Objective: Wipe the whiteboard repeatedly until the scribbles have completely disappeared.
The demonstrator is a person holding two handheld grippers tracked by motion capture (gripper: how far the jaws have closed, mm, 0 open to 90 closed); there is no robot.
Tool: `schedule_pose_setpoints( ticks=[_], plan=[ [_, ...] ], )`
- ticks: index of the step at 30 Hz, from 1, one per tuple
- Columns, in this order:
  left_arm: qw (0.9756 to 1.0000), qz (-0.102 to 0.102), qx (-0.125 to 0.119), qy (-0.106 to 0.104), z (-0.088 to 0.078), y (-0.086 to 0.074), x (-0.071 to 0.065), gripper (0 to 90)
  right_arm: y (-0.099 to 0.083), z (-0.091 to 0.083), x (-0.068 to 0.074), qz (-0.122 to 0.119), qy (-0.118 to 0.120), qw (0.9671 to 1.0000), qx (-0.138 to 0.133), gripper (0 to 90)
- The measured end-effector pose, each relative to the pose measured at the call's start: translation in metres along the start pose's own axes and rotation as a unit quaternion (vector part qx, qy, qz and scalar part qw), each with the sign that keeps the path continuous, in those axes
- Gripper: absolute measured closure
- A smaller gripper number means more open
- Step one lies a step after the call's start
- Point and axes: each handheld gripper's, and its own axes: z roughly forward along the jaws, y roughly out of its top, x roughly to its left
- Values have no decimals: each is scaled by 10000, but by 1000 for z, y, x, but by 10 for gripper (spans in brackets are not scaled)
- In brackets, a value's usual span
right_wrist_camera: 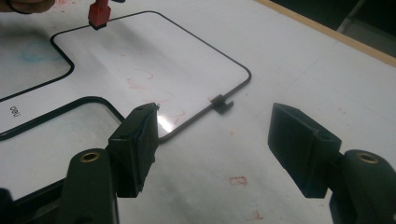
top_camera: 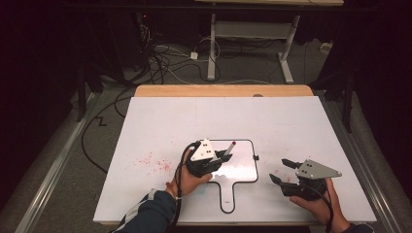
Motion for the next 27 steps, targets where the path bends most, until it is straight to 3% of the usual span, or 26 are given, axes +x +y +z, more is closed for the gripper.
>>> schedule_pose_setpoints(
  ticks=[9, 20, 23, 27],
  plan=[
    [9994, 17, -107, -325, 28, 15, -15, 783, -1, -1, -2, 42, 30, 10000, -31, 344],
    [9992, 51, -118, -367, 42, 18, -22, 783, 0, -5, -8, 248, -31, 9996, -158, 346],
    [9991, 68, -71, -401, 46, 18, -24, 782, 3, -5, -9, 304, 67, 9991, -273, 339],
    [9988, 148, -121, -442, 48, 21, -26, 783, 10, -4, -10, 408, 453, 9968, -524, 335]
  ],
)
